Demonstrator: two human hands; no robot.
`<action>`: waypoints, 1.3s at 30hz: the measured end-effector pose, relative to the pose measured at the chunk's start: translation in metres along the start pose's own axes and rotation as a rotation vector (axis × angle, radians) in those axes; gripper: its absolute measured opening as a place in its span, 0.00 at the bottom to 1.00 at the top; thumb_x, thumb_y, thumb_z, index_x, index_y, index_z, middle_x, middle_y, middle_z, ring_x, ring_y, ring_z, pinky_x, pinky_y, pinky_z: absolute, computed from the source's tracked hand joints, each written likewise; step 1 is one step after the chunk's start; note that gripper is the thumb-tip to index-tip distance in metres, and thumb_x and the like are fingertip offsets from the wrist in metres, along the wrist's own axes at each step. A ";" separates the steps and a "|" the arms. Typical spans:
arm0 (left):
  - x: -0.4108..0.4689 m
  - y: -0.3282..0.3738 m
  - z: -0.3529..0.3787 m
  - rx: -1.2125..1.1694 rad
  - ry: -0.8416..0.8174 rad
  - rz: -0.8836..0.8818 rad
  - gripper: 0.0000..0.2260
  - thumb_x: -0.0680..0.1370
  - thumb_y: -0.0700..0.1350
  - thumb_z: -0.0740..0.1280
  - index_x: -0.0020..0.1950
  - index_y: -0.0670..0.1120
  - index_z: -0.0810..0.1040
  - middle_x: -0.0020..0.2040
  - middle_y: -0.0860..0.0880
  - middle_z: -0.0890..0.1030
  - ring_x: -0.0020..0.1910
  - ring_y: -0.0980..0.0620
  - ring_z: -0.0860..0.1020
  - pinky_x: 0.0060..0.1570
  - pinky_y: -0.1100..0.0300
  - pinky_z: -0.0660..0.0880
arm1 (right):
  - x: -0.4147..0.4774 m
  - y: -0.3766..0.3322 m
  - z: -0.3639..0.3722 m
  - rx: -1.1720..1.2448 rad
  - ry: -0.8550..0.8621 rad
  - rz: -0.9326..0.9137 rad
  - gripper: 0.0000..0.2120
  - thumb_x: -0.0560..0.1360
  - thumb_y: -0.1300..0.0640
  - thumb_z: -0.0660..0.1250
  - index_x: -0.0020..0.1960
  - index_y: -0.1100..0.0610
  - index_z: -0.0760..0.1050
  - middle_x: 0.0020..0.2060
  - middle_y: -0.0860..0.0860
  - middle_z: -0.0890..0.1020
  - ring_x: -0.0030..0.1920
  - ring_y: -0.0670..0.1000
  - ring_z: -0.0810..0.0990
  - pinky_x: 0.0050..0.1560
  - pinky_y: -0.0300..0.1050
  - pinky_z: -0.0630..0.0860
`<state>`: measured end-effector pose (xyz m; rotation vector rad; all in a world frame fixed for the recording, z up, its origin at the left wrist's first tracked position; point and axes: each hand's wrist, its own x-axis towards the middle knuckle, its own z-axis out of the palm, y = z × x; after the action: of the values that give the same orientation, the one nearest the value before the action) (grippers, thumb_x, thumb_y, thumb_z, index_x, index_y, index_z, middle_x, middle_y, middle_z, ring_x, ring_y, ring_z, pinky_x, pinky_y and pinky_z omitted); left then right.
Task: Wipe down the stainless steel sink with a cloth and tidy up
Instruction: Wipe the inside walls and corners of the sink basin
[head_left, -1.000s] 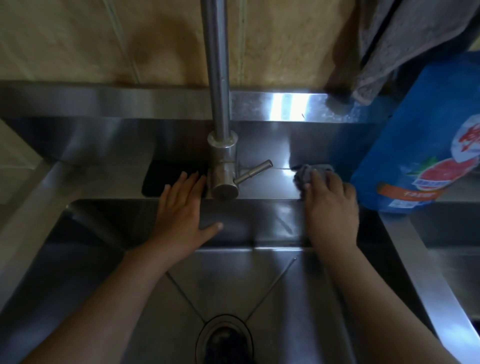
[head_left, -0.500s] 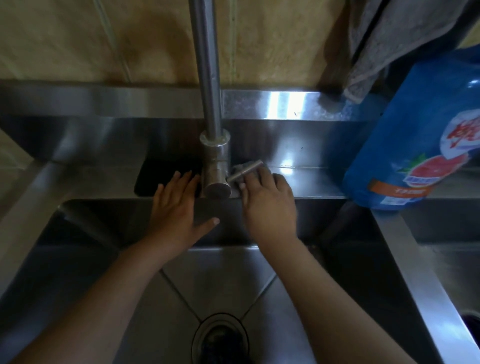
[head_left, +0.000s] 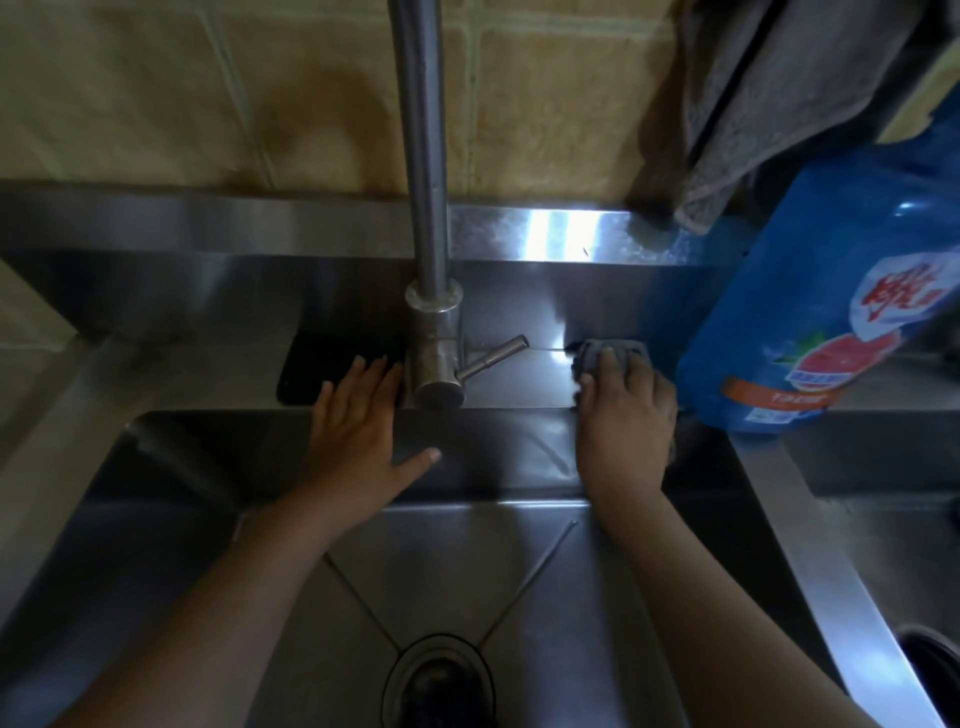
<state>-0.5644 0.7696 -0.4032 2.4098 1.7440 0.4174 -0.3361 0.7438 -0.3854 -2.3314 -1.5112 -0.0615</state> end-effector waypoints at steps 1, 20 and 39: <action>0.000 0.000 0.000 -0.002 0.007 0.002 0.42 0.71 0.64 0.63 0.76 0.48 0.46 0.77 0.48 0.47 0.74 0.51 0.39 0.68 0.56 0.33 | -0.001 -0.004 0.000 -0.004 -0.007 -0.023 0.20 0.80 0.51 0.53 0.70 0.55 0.64 0.70 0.57 0.65 0.67 0.61 0.63 0.66 0.53 0.60; -0.018 0.014 -0.065 -0.283 -0.023 -0.115 0.42 0.73 0.55 0.68 0.75 0.46 0.45 0.76 0.49 0.42 0.73 0.54 0.38 0.71 0.56 0.41 | -0.033 -0.019 -0.059 0.422 -0.286 -0.030 0.18 0.80 0.57 0.57 0.68 0.55 0.68 0.59 0.59 0.75 0.58 0.59 0.72 0.58 0.45 0.66; -0.175 0.098 -0.169 -0.839 0.073 -0.210 0.24 0.74 0.40 0.67 0.69 0.44 0.65 0.68 0.49 0.66 0.67 0.49 0.66 0.66 0.55 0.64 | -0.172 0.042 -0.177 1.038 -0.268 0.265 0.19 0.74 0.62 0.68 0.64 0.57 0.74 0.52 0.49 0.82 0.49 0.38 0.80 0.51 0.33 0.76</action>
<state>-0.5776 0.5638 -0.2406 1.6186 1.4110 0.9765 -0.3439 0.5214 -0.2710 -1.6567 -0.9338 0.9045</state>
